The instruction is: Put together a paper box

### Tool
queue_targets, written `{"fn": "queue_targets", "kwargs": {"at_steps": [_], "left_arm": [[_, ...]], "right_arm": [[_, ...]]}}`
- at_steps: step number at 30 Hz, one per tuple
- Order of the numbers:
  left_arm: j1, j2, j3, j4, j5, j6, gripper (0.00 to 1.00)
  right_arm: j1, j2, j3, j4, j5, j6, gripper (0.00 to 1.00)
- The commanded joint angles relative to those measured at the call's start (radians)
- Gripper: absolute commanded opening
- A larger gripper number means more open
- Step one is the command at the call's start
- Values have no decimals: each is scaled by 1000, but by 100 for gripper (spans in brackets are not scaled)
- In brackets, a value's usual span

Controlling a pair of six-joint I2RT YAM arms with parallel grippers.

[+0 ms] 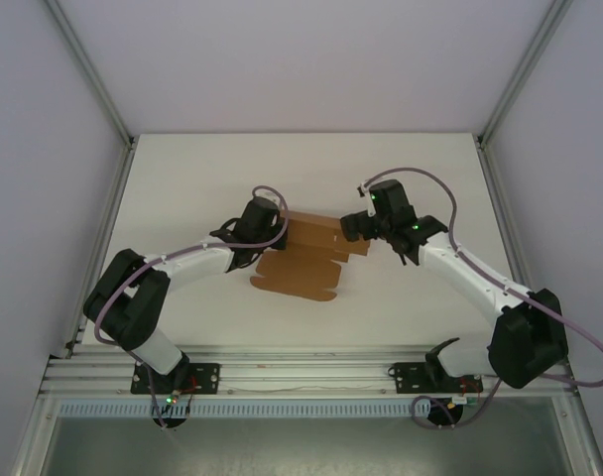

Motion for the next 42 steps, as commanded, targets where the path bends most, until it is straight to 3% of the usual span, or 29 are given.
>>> {"fn": "queue_targets", "kwargs": {"at_steps": [1, 14, 24, 32, 38, 42], "left_arm": [[12, -34, 22, 33, 50, 3, 0], [10, -14, 30, -18, 100, 108, 0], [5, 0, 44, -16, 150, 138, 0], [-2, 55, 109, -61, 125, 76, 0], [-3, 115, 162, -96, 97, 21, 0], [-3, 100, 134, -48, 166, 42, 0]], "right_arm": [[-6, 3, 16, -126, 63, -77, 100], [-53, 11, 95, -252, 50, -163, 100], [-54, 34, 96, -227, -60, -182, 100], [-24, 102, 152, -243, -252, -255, 100], [5, 134, 193, -303, -256, -251, 100], [12, 136, 185, -294, -96, -239, 100]]}}
